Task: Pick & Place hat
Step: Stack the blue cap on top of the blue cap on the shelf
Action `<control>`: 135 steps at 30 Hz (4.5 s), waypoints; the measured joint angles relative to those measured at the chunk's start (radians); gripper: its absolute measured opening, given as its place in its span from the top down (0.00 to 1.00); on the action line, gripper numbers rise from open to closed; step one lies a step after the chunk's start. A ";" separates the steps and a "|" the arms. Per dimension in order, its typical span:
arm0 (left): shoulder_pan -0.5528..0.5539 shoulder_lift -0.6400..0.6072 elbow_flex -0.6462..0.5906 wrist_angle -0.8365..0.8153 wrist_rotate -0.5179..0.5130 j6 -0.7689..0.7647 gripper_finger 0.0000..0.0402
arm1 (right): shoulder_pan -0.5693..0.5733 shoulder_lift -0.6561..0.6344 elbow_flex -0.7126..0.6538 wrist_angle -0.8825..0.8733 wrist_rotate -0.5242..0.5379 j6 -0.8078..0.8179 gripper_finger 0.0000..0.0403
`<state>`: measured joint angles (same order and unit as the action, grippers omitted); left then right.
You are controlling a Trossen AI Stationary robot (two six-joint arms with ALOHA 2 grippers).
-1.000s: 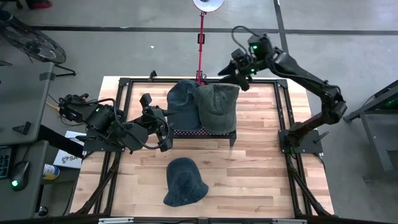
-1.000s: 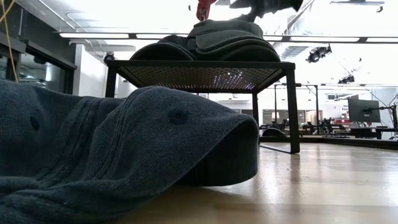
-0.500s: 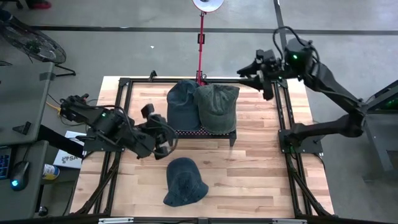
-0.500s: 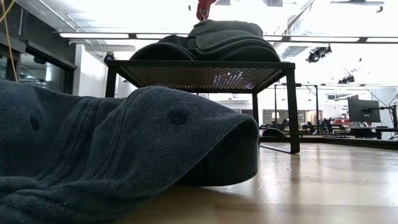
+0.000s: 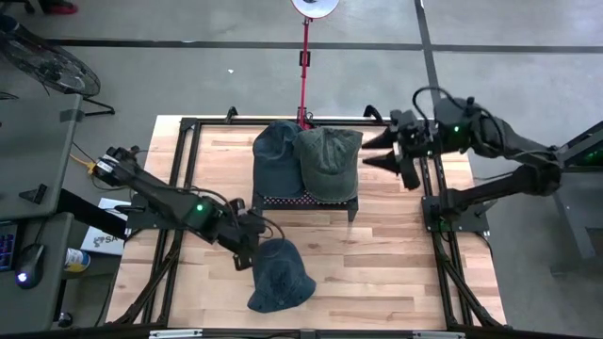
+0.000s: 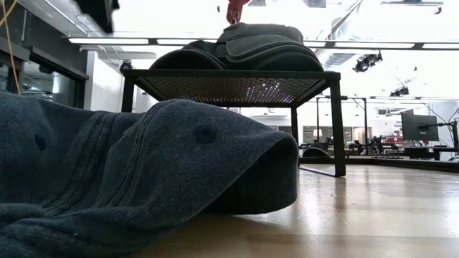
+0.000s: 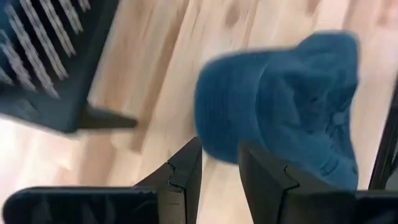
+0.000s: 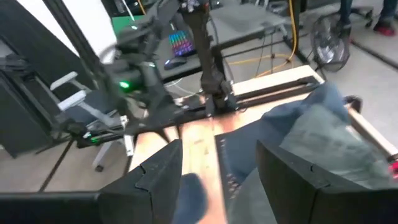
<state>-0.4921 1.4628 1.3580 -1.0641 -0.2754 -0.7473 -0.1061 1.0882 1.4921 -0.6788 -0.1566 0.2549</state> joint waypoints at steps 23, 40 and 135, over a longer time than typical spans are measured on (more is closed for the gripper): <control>-0.073 -0.001 -0.539 0.668 0.242 -0.197 0.75 | 0.593 0.143 -0.001 0.053 0.392 0.314 0.52; -0.274 0.008 -0.537 0.978 0.061 -0.730 0.75 | 0.819 0.323 -0.001 0.064 0.510 0.374 0.52; -0.168 0.283 0.673 0.919 -0.826 0.802 1.00 | 0.793 0.515 -0.002 0.886 1.115 0.176 0.52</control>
<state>-0.6604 1.7458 2.0312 -0.1454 -1.1015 0.0544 0.6871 1.6028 1.4906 0.2069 0.9581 0.4305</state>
